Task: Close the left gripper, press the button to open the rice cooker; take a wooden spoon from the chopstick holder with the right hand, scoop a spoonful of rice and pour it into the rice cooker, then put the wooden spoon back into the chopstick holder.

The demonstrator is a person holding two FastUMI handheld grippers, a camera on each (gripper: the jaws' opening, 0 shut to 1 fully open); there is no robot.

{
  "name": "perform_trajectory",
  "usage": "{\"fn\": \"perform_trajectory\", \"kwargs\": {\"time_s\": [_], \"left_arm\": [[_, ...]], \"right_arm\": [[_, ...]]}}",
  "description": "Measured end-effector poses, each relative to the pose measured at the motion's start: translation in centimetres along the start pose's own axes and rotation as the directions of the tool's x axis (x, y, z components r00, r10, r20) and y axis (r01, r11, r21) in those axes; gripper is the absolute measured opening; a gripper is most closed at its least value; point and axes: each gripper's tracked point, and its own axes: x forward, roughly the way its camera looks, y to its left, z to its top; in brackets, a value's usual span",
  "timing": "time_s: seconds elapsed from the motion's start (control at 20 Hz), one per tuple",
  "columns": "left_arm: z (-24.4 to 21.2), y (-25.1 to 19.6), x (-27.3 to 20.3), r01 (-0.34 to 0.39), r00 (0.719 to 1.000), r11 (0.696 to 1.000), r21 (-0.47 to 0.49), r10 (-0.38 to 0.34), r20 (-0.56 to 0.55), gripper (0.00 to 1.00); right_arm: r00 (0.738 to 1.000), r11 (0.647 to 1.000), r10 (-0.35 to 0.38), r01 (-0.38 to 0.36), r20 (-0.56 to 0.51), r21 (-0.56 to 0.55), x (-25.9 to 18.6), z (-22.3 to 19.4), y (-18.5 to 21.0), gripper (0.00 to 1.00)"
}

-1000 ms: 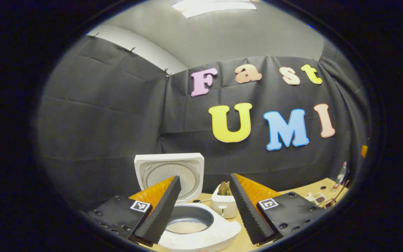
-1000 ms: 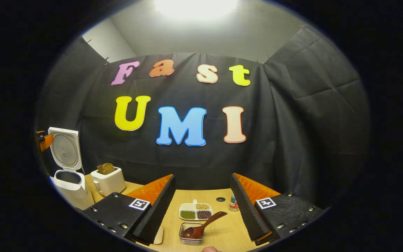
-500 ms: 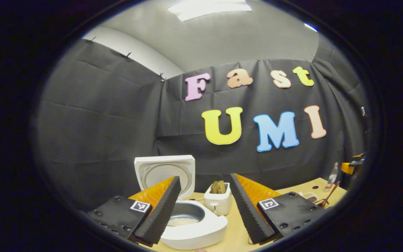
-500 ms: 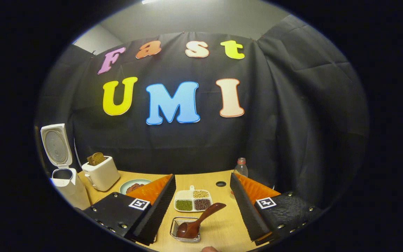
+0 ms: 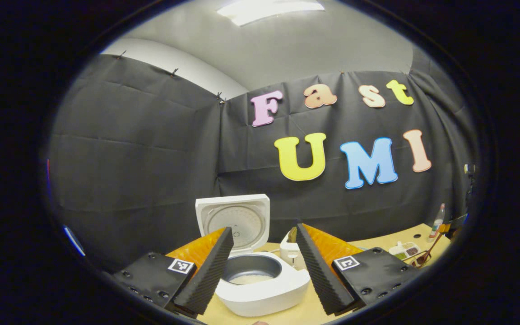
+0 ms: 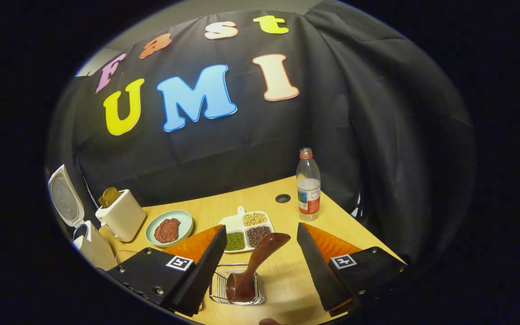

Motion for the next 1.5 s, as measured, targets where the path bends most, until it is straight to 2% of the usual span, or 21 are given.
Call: {"fn": "perform_trajectory", "kwargs": {"time_s": [0.25,0.3,0.35,0.4,0.45,0.5,0.6,0.65,0.75,0.85,1.05,1.1,1.15,1.3,1.5], "left_arm": [[-1.1,1.4,-1.1,-0.032,0.999,0.999,0.014,0.033,-0.029,0.91],[-1.3,1.6,-1.4,-0.037,0.999,0.999,0.014,0.038,-0.035,1.0],[-1.3,1.8,-1.6,-0.042,0.998,0.999,0.015,0.043,-0.039,0.91],[-1.4,2.0,-1.7,-0.048,0.998,0.999,0.018,0.048,-0.041,0.91],[-1.4,2.2,-1.9,-0.051,0.998,0.998,0.021,0.052,-0.042,0.91],[-1.6,2.3,-2.1,-0.054,0.997,0.998,0.024,0.055,-0.045,0.91],[-1.7,2.5,-2.4,-0.057,0.997,0.998,0.026,0.058,-0.05,0.91],[-1.7,2.6,-2.5,-0.057,0.997,0.998,0.026,0.059,-0.052,0.96],[-2.0,2.8,-2.6,-0.058,0.996,0.998,0.029,0.059,-0.06,0.96],[-2.2,3.0,-2.8,-0.055,0.996,0.998,0.029,0.056,-0.063,0.96],[-2.3,3.1,-2.5,-0.045,0.997,0.999,0.014,0.046,-0.06,0.97],[-2.6,3.0,-2.5,-0.04,0.997,0.999,0.009,0.04,-0.062,0.97],[-2.8,3.0,-2.3,-0.034,0.997,0.999,0.005,0.034,-0.065,0.97],[-3.2,3.5,-2.1,-0.028,0.997,1.0,-0.007,0.027,-0.073,0.97],[-2.6,4.5,-2.1,-0.026,0.998,1.0,-0.008,0.026,-0.053,0.99]], "right_arm": [[0.993,0.996,0.031,-0.021,-0.113,0.089,1.5,-3.3,0.4,0.95],[0.991,0.994,0.034,-0.02,-0.128,0.108,1.8,-3.8,0.4,0.9],[0.989,0.992,0.032,-0.014,-0.144,0.123,2.0,-4.3,0.3,0.8],[0.987,0.991,0.028,-0.006,-0.159,0.137,2.2,-4.7,0.1,0.73],[0.984,0.988,0.037,-0.011,-0.173,0.153,2.3,-5.0,0.2,0.62],[0.982,0.984,0.057,-0.025,-0.179,0.176,2.1,-4.9,0.6,0.58],[0.979,0.976,0.095,-0.056,-0.183,0.211,2.3,-4.9,1.4,0.43],[0.978,0.974,0.104,-0.063,-0.18,0.216,2.3,-4.8,1.8,0.33],[0.973,0.972,0.137,-0.097,-0.184,0.212,2.0,-4.8,2.6,0.19],[0.972,0.968,0.173,-0.138,-0.161,0.208,1.3,-3.7,3.5,0.19],[0.977,0.981,0.183,-0.174,-0.112,0.085,-0.3,-1.9,4.5,0.19],[0.979,0.986,0.168,-0.165,-0.116,0.035,-0.6,-1.9,4.5,0.19],[0.982,0.988,0.153,-0.153,-0.112,0.01,-0.5,-1.8,4.2,0.09],[0.976,0.987,0.16,-0.158,-0.147,0.025,-1.1,-2.9,5.1,0.08],[0.988,0.99,0.135,-0.138,-0.074,-0.037,-2.7,0.1,5.3,0.08]]}}
